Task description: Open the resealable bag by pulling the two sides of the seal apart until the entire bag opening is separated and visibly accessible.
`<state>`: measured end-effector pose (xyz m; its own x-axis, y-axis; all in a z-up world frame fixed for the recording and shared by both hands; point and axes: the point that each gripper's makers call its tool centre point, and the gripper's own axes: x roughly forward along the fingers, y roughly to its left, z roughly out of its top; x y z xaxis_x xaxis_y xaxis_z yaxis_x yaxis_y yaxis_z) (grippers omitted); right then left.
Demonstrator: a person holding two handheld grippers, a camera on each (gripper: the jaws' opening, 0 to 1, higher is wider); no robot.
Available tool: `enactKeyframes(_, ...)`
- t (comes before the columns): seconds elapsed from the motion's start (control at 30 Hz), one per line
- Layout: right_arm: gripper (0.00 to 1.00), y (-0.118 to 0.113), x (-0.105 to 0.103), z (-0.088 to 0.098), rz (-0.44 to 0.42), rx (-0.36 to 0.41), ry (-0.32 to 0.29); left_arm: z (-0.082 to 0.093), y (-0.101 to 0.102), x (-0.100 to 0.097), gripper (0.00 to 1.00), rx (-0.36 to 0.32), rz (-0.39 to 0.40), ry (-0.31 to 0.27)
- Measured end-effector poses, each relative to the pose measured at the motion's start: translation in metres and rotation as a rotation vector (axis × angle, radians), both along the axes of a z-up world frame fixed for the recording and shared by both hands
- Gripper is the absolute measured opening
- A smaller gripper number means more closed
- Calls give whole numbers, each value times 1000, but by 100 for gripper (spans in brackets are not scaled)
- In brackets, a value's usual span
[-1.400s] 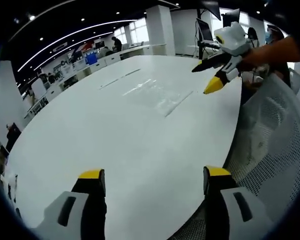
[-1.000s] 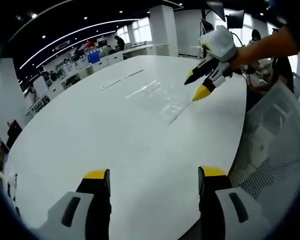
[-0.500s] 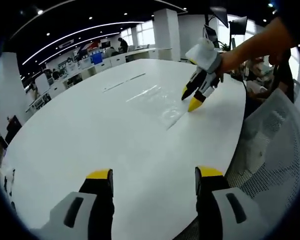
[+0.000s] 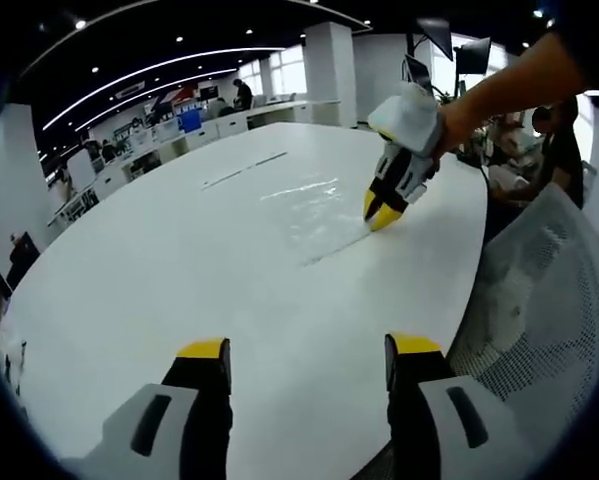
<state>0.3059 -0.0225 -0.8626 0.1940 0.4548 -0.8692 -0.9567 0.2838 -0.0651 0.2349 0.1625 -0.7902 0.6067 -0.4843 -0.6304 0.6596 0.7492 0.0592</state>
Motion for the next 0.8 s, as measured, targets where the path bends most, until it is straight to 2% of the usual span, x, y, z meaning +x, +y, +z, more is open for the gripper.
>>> enactKeyframes(0.03,1,1,0,0,54,-21,-39,0,-2,0,60,2,-8,2)
enactKeyframes(0.2,0,0,-7,0,74,-31,-41,-3,-7,1,59,23,-41,6)
enactKeyframes(0.37,0,-4,-18,2,186,-60,-76,-2,-14,5,57,29,-67,-1)
enactKeyframes(0.47,0,-2,-23,9,242,-49,-106,4,-23,9,52,50,-144,-75)
enactKeyframes(0.53,0,3,-30,16,307,-28,-121,3,-26,9,50,60,-155,-71)
enactKeyframes(0.6,0,4,-34,20,357,-38,-149,1,-29,10,52,63,-164,-62)
enactKeyframes(0.7,0,10,-45,28,438,-25,-177,4,-35,15,57,68,-189,-95)
enactKeyframes(0.8,0,12,-50,32,495,-32,-206,7,-42,18,55,65,-215,-99)
